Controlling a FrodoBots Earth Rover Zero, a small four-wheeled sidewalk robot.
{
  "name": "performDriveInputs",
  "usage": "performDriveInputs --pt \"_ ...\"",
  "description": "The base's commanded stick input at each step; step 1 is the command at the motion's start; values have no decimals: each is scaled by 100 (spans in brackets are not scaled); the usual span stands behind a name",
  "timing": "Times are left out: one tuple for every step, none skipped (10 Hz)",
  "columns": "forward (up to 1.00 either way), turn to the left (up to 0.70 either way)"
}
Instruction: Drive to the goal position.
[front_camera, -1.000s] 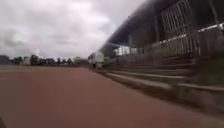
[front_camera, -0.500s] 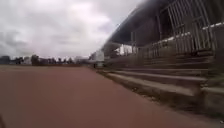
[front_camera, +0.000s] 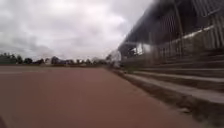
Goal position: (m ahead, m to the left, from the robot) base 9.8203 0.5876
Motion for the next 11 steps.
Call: performDriveInputs --pt "100 0" --pt "100 0" --pt "100 0" --pt "100 0" --pt "100 0" --pt "100 0" --pt "100 0" --pt "100 0" --pt "100 -18" --pt "100 -23" --pt "100 -27"
